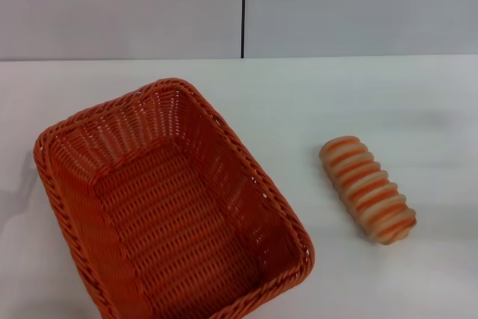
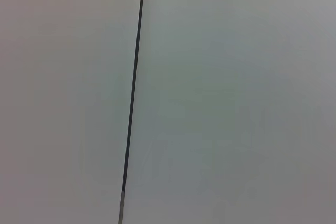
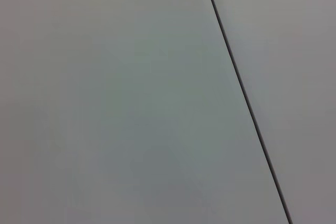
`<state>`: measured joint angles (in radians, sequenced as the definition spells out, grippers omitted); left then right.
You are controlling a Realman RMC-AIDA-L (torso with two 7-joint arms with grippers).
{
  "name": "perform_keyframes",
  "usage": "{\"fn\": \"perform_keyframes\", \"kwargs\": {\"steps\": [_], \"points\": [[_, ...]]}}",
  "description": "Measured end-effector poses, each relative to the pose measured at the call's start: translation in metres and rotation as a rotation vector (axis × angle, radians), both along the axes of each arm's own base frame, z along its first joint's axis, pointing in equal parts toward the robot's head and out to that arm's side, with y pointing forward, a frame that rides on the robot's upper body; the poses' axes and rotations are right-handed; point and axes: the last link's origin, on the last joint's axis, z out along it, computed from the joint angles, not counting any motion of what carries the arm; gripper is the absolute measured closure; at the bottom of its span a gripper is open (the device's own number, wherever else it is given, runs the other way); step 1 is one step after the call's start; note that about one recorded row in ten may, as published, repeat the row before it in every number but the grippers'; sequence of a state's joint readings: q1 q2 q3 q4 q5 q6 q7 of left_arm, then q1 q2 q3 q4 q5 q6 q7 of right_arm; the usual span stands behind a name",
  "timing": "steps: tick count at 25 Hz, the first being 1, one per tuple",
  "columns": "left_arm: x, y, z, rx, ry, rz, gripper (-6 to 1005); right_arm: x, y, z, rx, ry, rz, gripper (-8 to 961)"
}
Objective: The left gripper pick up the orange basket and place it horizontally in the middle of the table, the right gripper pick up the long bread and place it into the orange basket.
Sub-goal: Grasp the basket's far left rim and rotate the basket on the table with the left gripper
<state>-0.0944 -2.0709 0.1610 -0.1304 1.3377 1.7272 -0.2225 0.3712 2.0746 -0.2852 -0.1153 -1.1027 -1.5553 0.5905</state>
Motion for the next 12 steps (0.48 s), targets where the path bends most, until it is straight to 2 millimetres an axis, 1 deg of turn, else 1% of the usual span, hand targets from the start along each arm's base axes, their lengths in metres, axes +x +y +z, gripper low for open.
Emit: {"fn": "perform_keyframes", "kwargs": {"steps": [12], "points": [[-0.0001, 0.0014, -0.0009, -0.007, -0.002, 0.001, 269, 0.0001, -0.0006, -0.0018, -0.003, 0.005, -0.003, 343]]}}
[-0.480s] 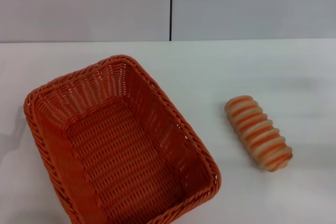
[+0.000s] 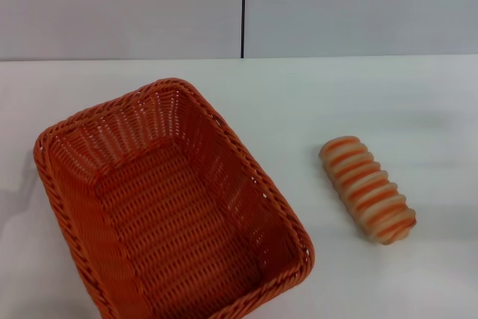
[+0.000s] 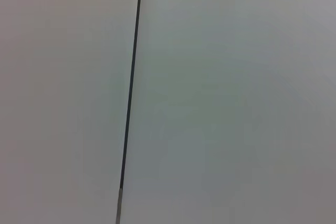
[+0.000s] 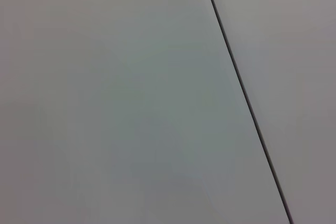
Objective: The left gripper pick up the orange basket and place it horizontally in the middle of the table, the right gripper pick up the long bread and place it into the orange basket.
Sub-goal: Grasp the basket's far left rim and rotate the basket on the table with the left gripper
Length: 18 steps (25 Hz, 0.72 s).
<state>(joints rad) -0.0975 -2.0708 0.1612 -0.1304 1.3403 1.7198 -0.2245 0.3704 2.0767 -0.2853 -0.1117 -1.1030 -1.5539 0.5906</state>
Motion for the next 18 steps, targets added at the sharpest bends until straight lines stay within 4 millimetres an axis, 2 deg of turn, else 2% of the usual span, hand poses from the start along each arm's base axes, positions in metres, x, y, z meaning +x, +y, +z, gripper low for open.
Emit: {"fn": "perform_keyframes", "kwargs": {"steps": [7, 12, 17, 18], "points": [[-0.004, -0.001, 0.007, -0.011, -0.084, -0.014, 268, -0.001, -0.001, -0.001, -0.01, -0.01, 0.013, 343], [-0.005, -0.002, 0.016, -0.013, -0.061, -0.044, 267, -0.003, 0.0, -0.001, -0.034, -0.016, 0.03, 344], [-0.007, 0.007, 0.042, -0.057, -0.091, -0.141, 266, -0.004, 0.0, 0.001, -0.035, -0.014, 0.043, 343], [-0.007, 0.007, 0.042, -0.057, -0.091, -0.141, 266, -0.004, 0.0, 0.001, -0.035, -0.012, 0.046, 343]]}}
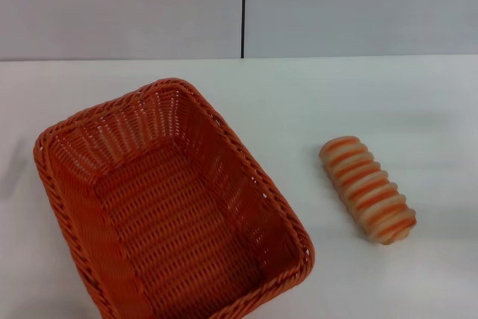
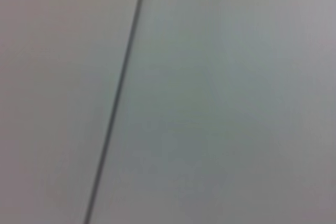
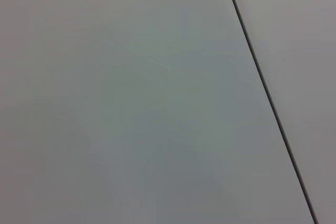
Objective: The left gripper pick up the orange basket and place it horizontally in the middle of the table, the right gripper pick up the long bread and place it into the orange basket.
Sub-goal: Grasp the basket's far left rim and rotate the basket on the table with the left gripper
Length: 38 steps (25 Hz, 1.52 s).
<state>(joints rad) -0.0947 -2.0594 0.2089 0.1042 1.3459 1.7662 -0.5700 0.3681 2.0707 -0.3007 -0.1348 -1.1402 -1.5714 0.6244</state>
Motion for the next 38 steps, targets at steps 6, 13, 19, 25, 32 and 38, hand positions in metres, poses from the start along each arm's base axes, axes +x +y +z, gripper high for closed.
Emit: {"fn": "perform_keyframes", "kwargs": {"steps": [6, 13, 19, 25, 32, 38], "points": [[0.011, 0.03, 0.055, -0.243, -0.041, -0.145, 265, 0.001, -0.001, 0.003, -0.005, 0.02, 0.007, 343], [0.063, 0.071, 0.094, -0.591, 0.076, -0.171, 264, 0.003, -0.004, 0.004, -0.007, 0.027, 0.004, 343], [0.113, 0.104, 0.099, -0.771, 0.281, -0.096, 263, 0.004, -0.006, 0.004, -0.009, 0.034, 0.0, 344], [0.149, 0.128, 0.094, -0.836, 0.515, 0.029, 265, 0.007, -0.008, 0.002, -0.013, 0.044, -0.016, 344], [0.17, 0.145, 0.068, -0.924, 0.741, 0.096, 267, 0.009, -0.011, -0.001, -0.019, 0.051, -0.025, 343], [0.173, 0.157, 0.043, -1.04, 0.918, 0.142, 268, 0.009, -0.011, -0.003, -0.024, 0.059, -0.028, 343]]}}
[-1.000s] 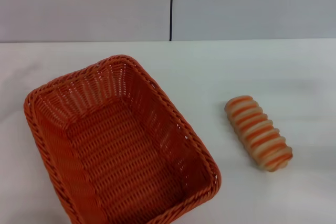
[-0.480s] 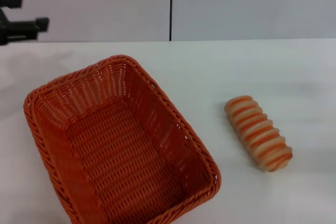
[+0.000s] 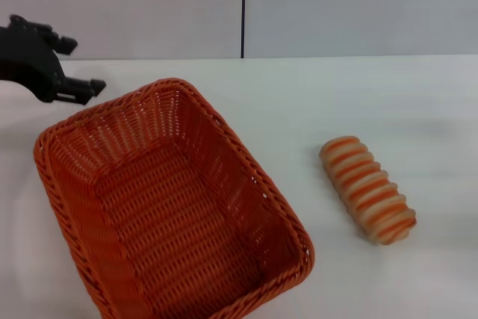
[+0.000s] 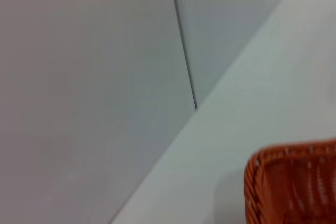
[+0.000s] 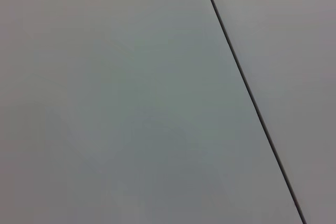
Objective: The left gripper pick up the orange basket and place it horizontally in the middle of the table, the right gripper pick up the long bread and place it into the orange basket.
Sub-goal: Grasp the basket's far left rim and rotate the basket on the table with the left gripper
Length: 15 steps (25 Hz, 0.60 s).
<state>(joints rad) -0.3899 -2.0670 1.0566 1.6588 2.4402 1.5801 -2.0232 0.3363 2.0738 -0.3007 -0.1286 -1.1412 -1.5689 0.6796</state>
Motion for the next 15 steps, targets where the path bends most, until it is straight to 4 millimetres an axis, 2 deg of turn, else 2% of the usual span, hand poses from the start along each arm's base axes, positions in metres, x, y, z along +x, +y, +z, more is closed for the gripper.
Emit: {"fn": "perform_keyframes", "kwargs": {"steps": [5, 7, 11, 12, 15], "points": [[-0.001, 0.003, -0.009, -0.025, 0.03, 0.0, 270, -0.001, 0.001, -0.003, -0.006, 0.009, -0.001, 344], [-0.005, 0.01, -0.029, -0.072, 0.054, 0.009, 270, -0.001, 0.001, -0.003, -0.006, 0.009, -0.001, 344], [-0.005, 0.011, -0.035, -0.081, 0.066, 0.004, 271, -0.002, 0.002, -0.003, -0.006, 0.006, -0.001, 343], [-0.005, 0.016, -0.053, -0.087, 0.11, -0.026, 272, -0.001, 0.002, -0.004, -0.007, 0.006, -0.005, 343], [-0.007, 0.019, -0.064, -0.11, 0.138, -0.027, 273, 0.0, 0.003, -0.004, -0.012, 0.005, -0.013, 343]]}}
